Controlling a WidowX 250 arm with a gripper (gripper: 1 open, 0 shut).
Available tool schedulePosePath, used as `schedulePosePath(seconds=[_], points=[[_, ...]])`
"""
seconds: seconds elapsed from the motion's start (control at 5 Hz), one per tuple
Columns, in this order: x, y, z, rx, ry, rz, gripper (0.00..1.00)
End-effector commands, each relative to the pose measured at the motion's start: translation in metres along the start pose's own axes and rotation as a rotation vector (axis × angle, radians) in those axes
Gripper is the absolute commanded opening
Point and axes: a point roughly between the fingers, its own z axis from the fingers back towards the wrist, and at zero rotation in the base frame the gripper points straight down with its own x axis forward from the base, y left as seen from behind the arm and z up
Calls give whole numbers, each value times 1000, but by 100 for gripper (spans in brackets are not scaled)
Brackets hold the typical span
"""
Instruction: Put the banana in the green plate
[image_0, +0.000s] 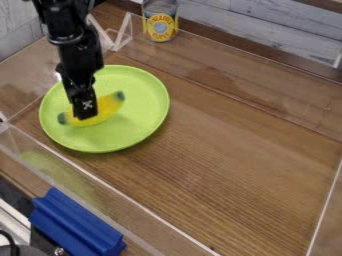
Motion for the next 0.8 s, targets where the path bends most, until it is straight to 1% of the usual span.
schedulePosePath(seconds=[0.0, 0.6], points=[[1, 10, 4, 31, -26, 13, 100], [6, 16, -5, 25, -50, 29, 100]])
